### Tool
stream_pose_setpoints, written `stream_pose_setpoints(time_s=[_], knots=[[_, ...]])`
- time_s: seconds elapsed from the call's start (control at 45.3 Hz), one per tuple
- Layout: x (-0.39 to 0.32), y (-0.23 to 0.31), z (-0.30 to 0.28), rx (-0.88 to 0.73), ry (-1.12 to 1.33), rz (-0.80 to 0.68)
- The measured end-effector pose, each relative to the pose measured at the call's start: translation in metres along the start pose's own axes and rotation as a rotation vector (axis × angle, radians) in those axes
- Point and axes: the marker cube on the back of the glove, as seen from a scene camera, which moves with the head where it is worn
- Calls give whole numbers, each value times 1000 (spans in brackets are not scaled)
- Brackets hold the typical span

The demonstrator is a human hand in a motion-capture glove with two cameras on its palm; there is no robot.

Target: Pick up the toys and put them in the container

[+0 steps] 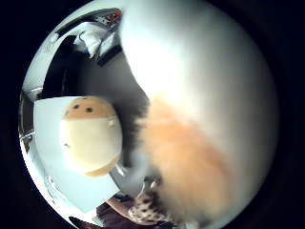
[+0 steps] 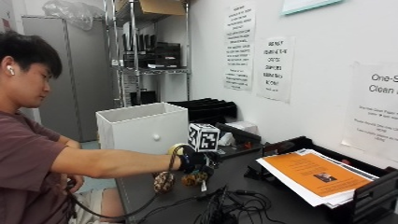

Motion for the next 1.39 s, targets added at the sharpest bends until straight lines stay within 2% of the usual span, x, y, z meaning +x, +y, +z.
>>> stream_pose_setpoints(time_s=[0.154, 0.397, 0.618, 0.816, 1.059, 1.169, 1.28, 1.39], knots=[[-17, 15, -66, -1, -82, -35], [-51, 49, -224, 183, -47, -77], [-118, 63, -307, 298, -4, -127], [-241, 67, -331, 316, 13, -301], [-403, 82, -319, 305, 8, -542], [-432, 93, -310, 358, -77, -701], [-455, 96, -301, 353, -51, -766], [-484, 99, -297, 382, -104, -905]])
